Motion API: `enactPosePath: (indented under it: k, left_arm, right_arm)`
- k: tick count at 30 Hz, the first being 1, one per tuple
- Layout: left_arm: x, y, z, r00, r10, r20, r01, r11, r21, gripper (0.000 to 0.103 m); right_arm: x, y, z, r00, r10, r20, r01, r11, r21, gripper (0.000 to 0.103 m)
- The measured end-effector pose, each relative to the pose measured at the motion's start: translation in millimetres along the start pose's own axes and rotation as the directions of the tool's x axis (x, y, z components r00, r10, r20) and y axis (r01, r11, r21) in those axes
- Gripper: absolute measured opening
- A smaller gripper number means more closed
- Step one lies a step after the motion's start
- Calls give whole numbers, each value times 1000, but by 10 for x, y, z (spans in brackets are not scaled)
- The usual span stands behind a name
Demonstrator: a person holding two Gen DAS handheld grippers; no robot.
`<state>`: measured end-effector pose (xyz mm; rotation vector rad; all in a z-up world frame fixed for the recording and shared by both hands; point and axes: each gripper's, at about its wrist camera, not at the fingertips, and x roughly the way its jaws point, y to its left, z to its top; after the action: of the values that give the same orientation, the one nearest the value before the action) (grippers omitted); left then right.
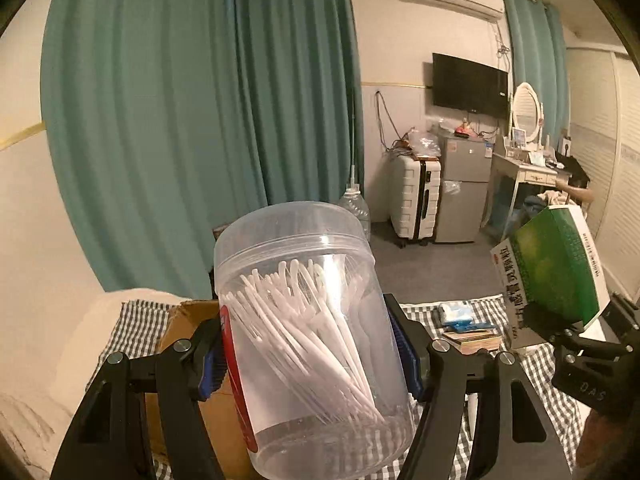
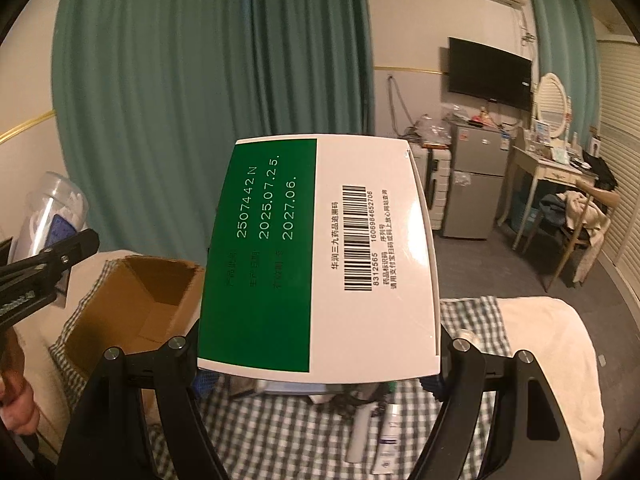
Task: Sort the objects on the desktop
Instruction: 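Carry the jar and medicine box over the open cardboard box with both tools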
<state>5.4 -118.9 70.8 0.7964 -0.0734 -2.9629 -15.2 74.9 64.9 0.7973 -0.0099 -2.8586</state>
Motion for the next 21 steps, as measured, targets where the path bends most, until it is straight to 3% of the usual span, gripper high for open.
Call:
enactPosePath:
  k: [10,14,21]
  left_arm:
    - [92,677,-11,997,58,-43,-61,994,-86,69]
    - [184,822,-33,986,142,-82,-147,987,-57,69]
    - [289,1033,-99,986,114,-120,-125,988,-91,69]
  right_arm:
    - [192,598,68,995,101,-13,-102,994,-37,76]
    - [237,840,66,991,132,-21,-133,989,-63,76]
    - [364,1201,55,983,181,-40,-184,979,-90,76]
